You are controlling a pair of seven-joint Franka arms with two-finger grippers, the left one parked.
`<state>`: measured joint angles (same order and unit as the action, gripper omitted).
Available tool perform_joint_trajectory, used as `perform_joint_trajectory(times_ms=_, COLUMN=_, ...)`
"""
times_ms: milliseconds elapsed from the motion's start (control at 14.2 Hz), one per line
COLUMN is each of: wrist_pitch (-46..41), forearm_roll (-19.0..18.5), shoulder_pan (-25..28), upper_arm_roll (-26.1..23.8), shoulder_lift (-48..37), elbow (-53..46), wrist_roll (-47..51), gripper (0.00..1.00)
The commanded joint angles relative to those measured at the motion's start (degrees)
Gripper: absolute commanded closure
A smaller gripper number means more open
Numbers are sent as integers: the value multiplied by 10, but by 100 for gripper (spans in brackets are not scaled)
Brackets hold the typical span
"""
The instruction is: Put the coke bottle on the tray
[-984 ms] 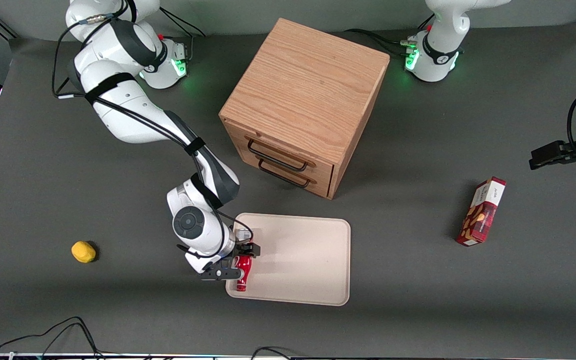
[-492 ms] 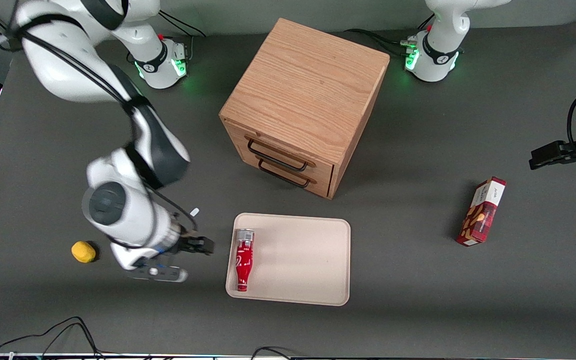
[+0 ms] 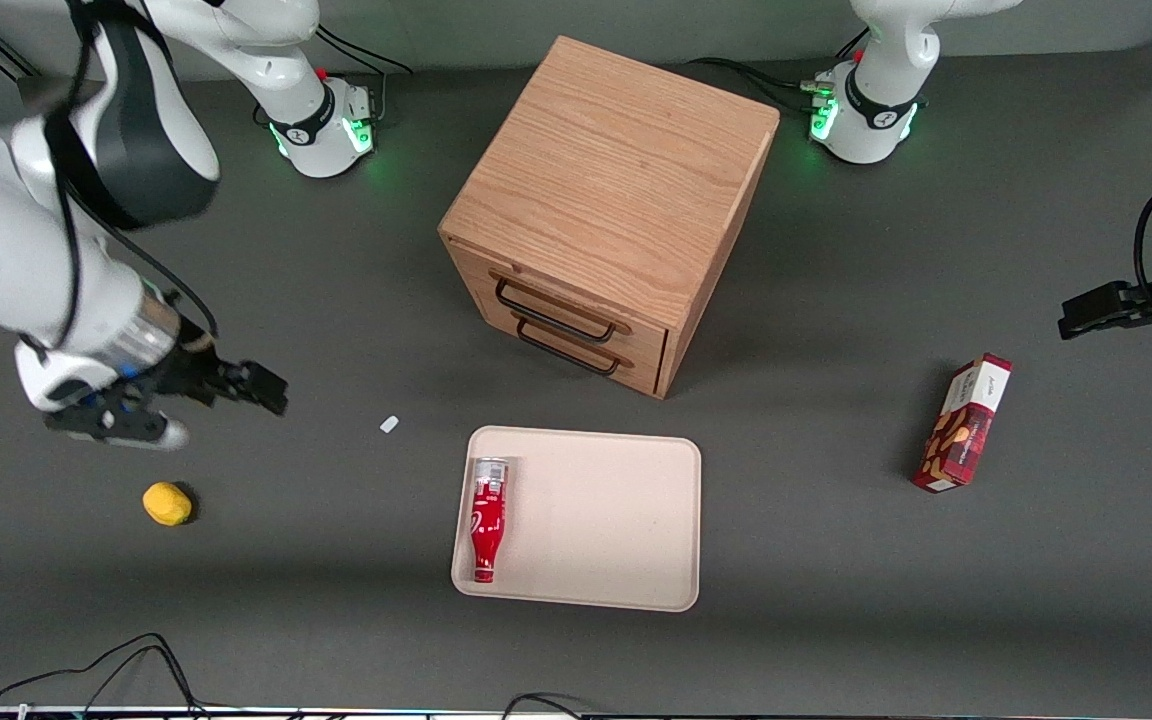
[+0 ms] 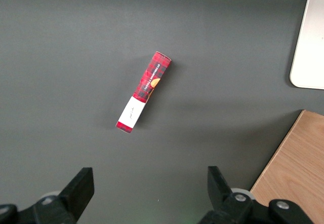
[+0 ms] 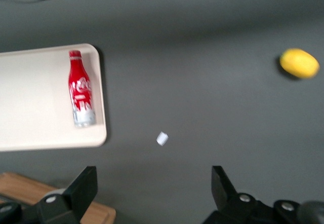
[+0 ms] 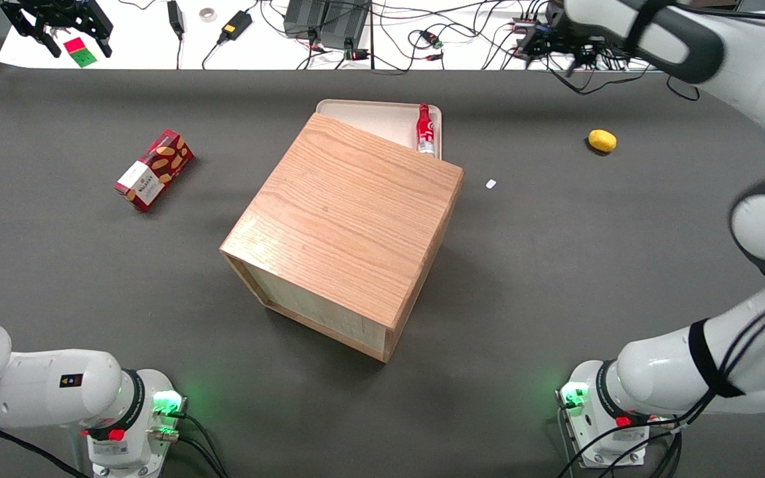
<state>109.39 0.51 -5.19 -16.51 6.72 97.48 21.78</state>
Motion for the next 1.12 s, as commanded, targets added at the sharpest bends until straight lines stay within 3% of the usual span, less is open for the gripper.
perform_joint_trajectory(times_ms=0, wrist_pitch=2, forearm_roll=44, shoulder_pan=0, upper_arm_roll=28, shoulder_lift=-144, elbow=140, wrist_roll=-39, gripper=0)
perform_joint_trajectory(times_ms=211, wrist_pitch=-57, forearm_roll=45, shoulder_pan=1, upper_arm_roll=54, shoulder_lift=-192, elbow=152, wrist_roll=-74, gripper=0)
perform_joint_trajectory(times_ms=492, wrist_pitch=-150, forearm_roll=41, shoulder_pan=1, upper_arm_roll=71, shoulder_lift=-186, elbow=81, wrist_roll=-146, gripper=0)
perform_joint_trajectory(times_ms=1055, wrist_pitch=-184, forearm_roll=36, shoulder_pan=1, upper_arm_roll=72, shoulder_lift=-150, elbow=27, wrist_roll=-135, gripper=0)
